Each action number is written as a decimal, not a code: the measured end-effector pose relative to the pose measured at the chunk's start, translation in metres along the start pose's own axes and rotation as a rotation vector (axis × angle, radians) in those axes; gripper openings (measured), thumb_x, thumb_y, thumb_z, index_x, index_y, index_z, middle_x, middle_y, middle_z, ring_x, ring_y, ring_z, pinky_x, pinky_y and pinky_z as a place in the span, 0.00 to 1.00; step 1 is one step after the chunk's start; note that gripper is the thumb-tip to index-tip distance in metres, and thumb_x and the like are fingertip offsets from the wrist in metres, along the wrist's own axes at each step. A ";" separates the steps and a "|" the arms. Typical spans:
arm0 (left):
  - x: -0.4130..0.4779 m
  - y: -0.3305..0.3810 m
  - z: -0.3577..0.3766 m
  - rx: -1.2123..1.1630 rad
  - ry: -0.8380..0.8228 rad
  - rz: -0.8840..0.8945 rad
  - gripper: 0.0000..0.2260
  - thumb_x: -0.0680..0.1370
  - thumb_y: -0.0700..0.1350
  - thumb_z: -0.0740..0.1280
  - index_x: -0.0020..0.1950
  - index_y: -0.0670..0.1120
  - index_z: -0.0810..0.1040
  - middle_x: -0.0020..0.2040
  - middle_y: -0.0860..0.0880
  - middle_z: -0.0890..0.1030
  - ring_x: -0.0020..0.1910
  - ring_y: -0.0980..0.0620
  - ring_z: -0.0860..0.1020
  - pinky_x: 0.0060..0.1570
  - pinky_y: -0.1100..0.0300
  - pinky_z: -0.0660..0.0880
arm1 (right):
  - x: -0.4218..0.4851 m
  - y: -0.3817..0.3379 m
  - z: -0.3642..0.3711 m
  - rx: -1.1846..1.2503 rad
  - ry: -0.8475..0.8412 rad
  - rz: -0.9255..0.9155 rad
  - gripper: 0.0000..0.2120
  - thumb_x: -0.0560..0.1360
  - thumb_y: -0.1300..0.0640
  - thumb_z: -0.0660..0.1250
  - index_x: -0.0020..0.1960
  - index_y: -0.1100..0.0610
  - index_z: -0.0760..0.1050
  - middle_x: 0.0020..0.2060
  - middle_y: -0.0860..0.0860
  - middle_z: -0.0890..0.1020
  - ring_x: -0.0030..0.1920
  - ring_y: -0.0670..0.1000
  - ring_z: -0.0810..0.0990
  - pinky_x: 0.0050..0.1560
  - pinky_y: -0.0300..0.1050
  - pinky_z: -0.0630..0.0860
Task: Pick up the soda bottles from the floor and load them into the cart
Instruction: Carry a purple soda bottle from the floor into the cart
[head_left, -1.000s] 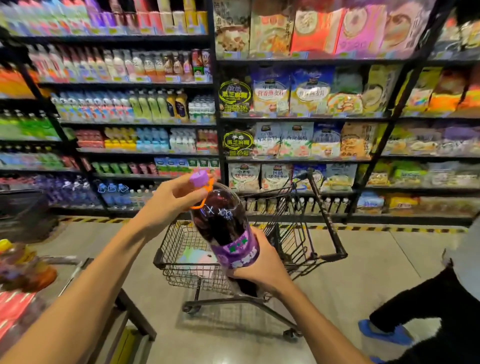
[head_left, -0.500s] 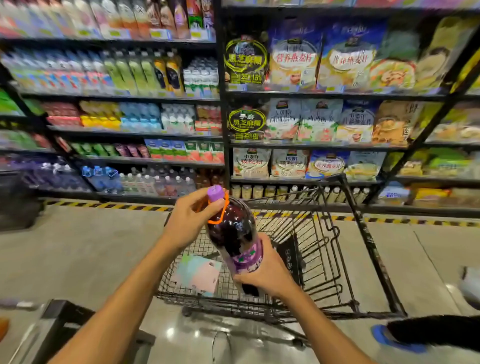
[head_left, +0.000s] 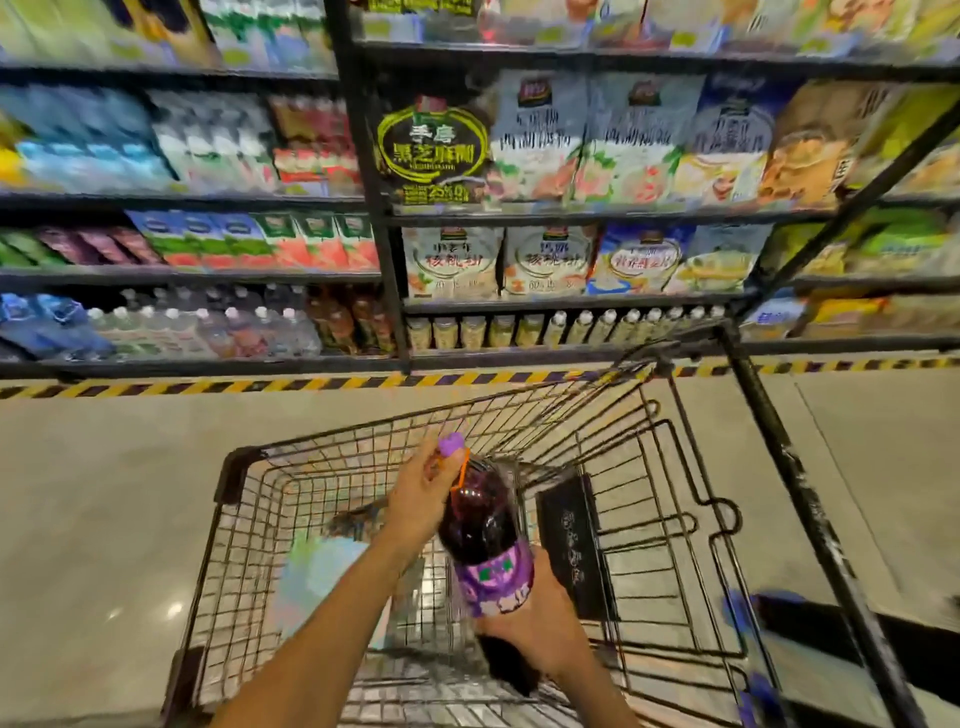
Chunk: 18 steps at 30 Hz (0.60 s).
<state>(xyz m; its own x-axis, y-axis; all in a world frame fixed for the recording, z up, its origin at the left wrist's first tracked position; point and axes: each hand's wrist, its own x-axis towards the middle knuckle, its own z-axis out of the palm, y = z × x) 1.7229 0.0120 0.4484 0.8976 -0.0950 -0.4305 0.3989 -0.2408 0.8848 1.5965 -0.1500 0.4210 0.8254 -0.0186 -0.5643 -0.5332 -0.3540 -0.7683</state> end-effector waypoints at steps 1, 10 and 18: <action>0.013 -0.013 0.007 -0.028 0.015 -0.037 0.16 0.81 0.54 0.69 0.66 0.50 0.78 0.63 0.49 0.80 0.63 0.48 0.78 0.66 0.49 0.74 | 0.016 0.015 0.002 -0.003 -0.007 0.031 0.34 0.65 0.57 0.85 0.62 0.44 0.68 0.49 0.35 0.82 0.46 0.25 0.77 0.45 0.20 0.69; 0.115 -0.097 0.051 -0.100 -0.017 -0.284 0.09 0.74 0.56 0.75 0.51 0.55 0.82 0.54 0.49 0.83 0.59 0.46 0.80 0.60 0.52 0.76 | 0.113 0.107 0.026 0.029 0.015 0.312 0.47 0.59 0.56 0.88 0.68 0.44 0.63 0.57 0.40 0.80 0.55 0.36 0.79 0.44 0.21 0.70; 0.177 -0.159 0.074 -0.289 -0.063 -0.509 0.14 0.76 0.46 0.74 0.59 0.43 0.82 0.55 0.41 0.85 0.48 0.48 0.83 0.43 0.57 0.76 | 0.157 0.166 0.065 0.022 0.164 0.443 0.54 0.45 0.36 0.80 0.70 0.39 0.67 0.55 0.39 0.83 0.56 0.42 0.82 0.64 0.52 0.78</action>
<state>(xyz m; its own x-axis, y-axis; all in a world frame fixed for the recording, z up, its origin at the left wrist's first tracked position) 1.8046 -0.0379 0.2189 0.5702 -0.0955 -0.8159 0.8197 0.0013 0.5728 1.6260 -0.1503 0.1852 0.5351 -0.3110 -0.7854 -0.8428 -0.2591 -0.4717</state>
